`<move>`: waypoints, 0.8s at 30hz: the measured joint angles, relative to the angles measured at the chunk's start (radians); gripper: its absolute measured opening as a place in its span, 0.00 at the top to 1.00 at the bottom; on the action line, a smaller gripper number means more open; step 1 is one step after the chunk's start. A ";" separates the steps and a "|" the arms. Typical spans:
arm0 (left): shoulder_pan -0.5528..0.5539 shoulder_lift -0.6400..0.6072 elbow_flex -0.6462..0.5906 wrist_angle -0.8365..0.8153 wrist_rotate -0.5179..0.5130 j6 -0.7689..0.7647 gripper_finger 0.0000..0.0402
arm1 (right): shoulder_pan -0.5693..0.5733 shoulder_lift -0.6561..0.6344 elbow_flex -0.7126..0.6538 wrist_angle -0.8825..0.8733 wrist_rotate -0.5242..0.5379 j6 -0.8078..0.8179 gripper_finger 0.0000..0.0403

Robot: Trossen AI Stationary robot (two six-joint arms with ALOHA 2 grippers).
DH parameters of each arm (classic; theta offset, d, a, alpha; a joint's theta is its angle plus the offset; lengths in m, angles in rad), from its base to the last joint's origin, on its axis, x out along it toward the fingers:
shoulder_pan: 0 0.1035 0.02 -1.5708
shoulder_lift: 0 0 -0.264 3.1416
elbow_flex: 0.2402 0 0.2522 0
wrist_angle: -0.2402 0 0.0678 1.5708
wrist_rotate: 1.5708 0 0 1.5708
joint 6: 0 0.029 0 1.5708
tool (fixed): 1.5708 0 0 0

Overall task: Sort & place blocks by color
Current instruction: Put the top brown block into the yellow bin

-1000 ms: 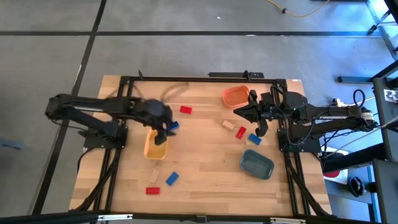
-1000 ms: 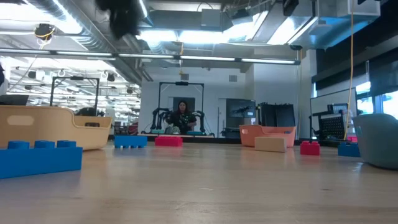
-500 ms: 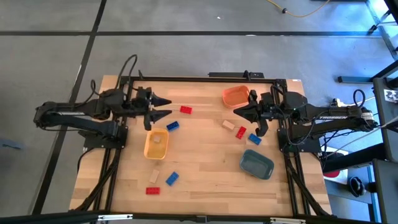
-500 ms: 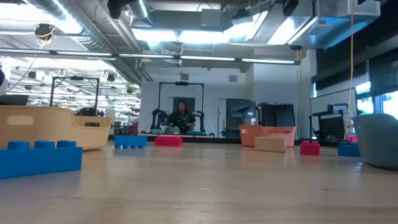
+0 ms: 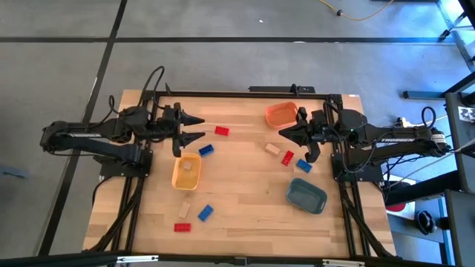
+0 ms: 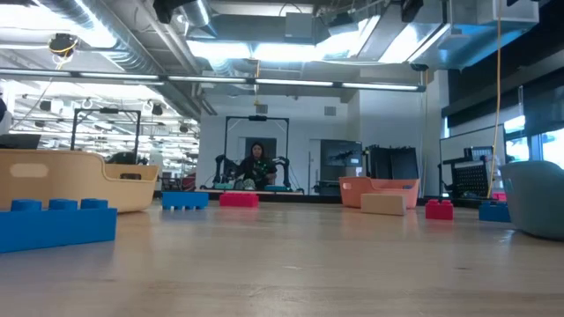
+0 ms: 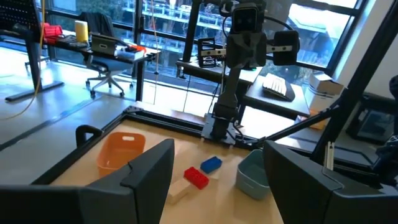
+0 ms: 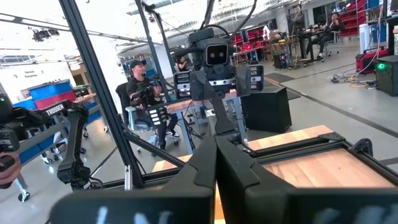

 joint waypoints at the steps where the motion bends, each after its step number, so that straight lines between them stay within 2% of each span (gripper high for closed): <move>1: 0.000 0.000 0.000 0.000 0.000 0.000 0.41 | 0.000 0.000 0.000 0.000 0.000 0.000 0.98; 6: 0.000 0.000 0.000 0.000 -0.006 0.001 0.41 | 0.000 0.000 0.000 -0.002 0.001 0.000 0.97; 11: 0.000 0.000 0.000 0.000 -0.022 -0.004 0.41 | 0.000 0.007 0.000 -0.004 0.031 0.001 0.88; 20: 0.000 0.000 0.000 0.001 -0.022 -0.007 0.41 | 0.000 0.059 0.000 -0.031 0.084 0.057 0.60; 22: 0.000 0.000 0.000 0.001 -0.012 -0.008 0.41 | 0.000 0.075 0.006 -0.104 0.113 0.061 0.52; 24: 0.000 0.000 0.000 0.001 0.005 -0.008 0.41 | 0.000 0.100 0.033 -0.252 0.143 0.069 0.47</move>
